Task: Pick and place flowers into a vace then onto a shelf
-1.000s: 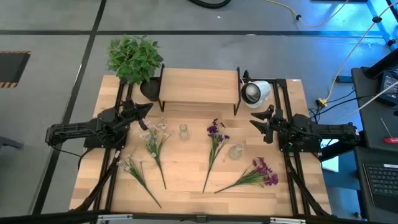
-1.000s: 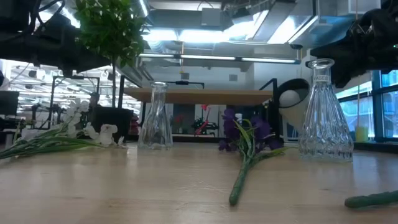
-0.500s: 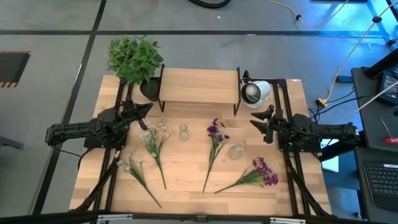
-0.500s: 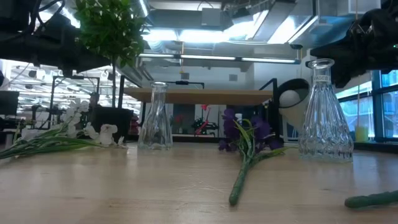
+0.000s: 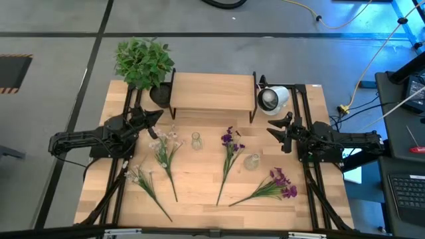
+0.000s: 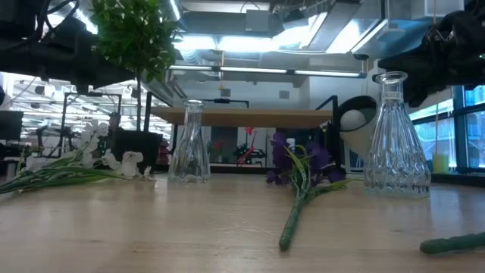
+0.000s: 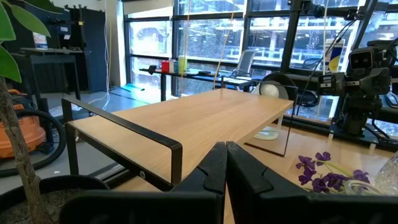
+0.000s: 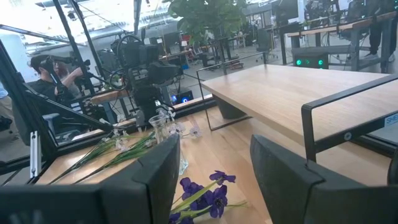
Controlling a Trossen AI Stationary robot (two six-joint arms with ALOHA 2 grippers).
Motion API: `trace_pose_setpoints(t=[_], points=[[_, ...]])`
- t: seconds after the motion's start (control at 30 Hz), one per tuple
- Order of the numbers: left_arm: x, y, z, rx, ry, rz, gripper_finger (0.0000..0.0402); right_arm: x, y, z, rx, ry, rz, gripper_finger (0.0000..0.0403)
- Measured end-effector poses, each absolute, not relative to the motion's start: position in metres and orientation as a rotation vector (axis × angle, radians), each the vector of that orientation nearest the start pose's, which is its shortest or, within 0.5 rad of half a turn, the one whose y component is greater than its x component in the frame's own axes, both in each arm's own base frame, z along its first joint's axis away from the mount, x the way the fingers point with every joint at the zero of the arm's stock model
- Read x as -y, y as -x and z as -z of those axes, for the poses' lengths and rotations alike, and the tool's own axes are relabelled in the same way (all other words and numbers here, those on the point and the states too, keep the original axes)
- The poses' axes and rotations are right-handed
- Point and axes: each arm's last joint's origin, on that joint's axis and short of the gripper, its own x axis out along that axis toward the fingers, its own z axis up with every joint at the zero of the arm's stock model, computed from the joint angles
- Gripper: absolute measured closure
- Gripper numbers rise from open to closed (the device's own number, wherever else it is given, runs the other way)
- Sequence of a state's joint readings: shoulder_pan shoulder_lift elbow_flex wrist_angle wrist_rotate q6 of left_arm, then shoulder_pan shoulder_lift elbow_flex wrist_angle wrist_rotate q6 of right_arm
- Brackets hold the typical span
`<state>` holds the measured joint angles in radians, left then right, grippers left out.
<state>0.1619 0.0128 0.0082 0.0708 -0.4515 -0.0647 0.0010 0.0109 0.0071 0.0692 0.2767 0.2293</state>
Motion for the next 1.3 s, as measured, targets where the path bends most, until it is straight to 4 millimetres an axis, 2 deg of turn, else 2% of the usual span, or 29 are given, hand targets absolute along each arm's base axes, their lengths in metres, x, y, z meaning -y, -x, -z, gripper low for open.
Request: trace_pose_setpoints(t=[0.97,1.3], points=[[-0.0277,-0.0916,-0.1721,0.087,0.072,-0.610,0.0398,0.0088,-0.0963,-0.1719,0.107,-0.266,0.300,0.0205],[-0.0278,-0.0916,-0.1720,0.086,0.072,-0.611,0.0398,0.0091,-0.0963,-0.1720,0.141,-0.465,0.300,0.0205]])
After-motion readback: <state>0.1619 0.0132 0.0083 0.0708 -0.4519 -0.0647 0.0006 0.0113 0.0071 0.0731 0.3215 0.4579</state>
